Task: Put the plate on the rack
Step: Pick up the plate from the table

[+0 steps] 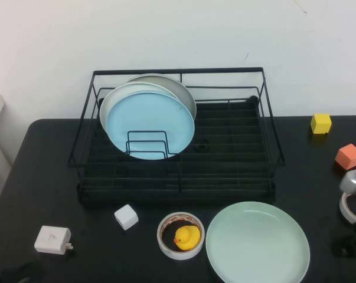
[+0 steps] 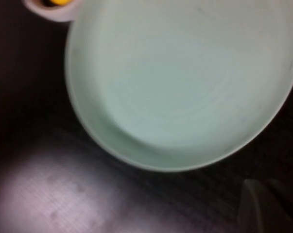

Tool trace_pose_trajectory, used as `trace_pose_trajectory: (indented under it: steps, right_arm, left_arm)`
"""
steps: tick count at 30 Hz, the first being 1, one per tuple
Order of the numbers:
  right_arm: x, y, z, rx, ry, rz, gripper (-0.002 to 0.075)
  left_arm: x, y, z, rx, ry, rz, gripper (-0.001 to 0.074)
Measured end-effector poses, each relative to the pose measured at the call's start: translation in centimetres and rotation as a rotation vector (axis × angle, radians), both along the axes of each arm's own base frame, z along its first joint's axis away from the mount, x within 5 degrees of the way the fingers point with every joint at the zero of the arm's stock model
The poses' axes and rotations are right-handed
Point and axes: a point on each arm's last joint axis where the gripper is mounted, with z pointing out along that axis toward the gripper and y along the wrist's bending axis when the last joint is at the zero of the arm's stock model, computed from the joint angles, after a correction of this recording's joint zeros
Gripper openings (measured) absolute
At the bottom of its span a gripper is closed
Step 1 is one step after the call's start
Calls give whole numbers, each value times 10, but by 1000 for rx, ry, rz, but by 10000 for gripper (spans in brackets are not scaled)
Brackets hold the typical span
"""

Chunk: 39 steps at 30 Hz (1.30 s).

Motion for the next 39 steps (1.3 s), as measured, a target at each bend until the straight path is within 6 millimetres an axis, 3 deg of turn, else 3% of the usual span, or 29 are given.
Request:
trace_pose_trajectory:
  steps: [7,9,15,19,24,32,35,39]
  right_arm:
    - [36,2,-21,2,-1,60,20]
    - [44,5,-22,23,-13,82,85]
    - [63,6,-39,34,7,67,409]
    - [67,4,-60,13,45,64,463]
    - [72,3,-85,-4,83,90,472]
    - [76,15,-98,15,118,144,460]
    - [75,24,-102,22,129,174,410]
    - [74,33,-107,41,151,186,285]
  left_arm:
    - [5,-3,-3,-14,37,-19,-1]
    - [5,-3,-3,-15,37,-19,-1]
    - [6,-3,-3,-6,27,-22,-1]
    - [6,-2,-2,-1,18,-23,-1]
    - [6,-2,-2,8,14,-29,-1]
    - [6,-2,-2,19,8,-36,-1]
    - [6,-2,-2,20,7,-36,-2]
    - [6,-3,-2,14,7,-36,-2]
